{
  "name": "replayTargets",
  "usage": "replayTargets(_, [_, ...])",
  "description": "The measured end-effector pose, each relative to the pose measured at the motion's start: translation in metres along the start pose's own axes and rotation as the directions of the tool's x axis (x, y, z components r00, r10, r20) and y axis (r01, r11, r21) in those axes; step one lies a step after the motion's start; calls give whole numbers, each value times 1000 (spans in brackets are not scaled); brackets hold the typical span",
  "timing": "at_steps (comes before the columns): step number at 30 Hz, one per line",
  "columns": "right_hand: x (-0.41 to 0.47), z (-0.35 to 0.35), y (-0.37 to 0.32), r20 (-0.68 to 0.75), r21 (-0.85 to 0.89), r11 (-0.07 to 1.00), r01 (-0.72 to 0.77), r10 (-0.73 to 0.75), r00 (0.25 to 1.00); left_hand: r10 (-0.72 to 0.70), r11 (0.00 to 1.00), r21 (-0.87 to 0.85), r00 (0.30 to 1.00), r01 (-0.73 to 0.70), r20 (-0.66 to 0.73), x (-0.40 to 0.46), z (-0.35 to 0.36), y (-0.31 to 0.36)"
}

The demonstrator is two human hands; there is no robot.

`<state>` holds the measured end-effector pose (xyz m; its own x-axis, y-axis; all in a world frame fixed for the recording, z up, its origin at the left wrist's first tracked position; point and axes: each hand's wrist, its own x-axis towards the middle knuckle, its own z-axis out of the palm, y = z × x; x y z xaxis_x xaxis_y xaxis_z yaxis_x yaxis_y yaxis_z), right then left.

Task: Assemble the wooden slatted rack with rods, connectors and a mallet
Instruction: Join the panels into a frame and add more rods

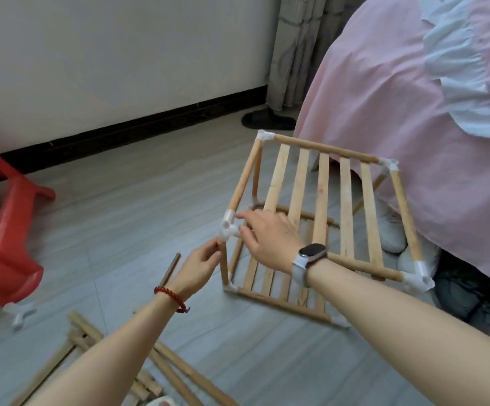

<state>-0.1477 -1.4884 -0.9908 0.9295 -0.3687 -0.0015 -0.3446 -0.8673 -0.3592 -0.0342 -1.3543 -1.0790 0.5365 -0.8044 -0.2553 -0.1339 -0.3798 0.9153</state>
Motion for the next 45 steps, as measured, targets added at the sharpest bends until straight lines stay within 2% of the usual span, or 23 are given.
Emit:
replayTargets(3, [35,15,-15,103,189,951,-244,228,968,49,998,35,998,-48,-34,8,2,-8])
replayTargets(5, [44,21,-14,100,253,916,-313,297,950,75,994,83,994,-69,-77,12,-1,-9])
replayTargets(10, [43,31,-9,-10,170,950,-261,267,964,128,982,144,991,-122,-30,22,5,-9])
replayTargets(41, [34,39,-5,5,93,982,-162,162,987,155,987,37,987,-156,39,18,1,-28])
replayTargets(45, [24,51,-1,20,58,989,-137,136,990,141,990,3,983,-142,118,12,-2,-26])
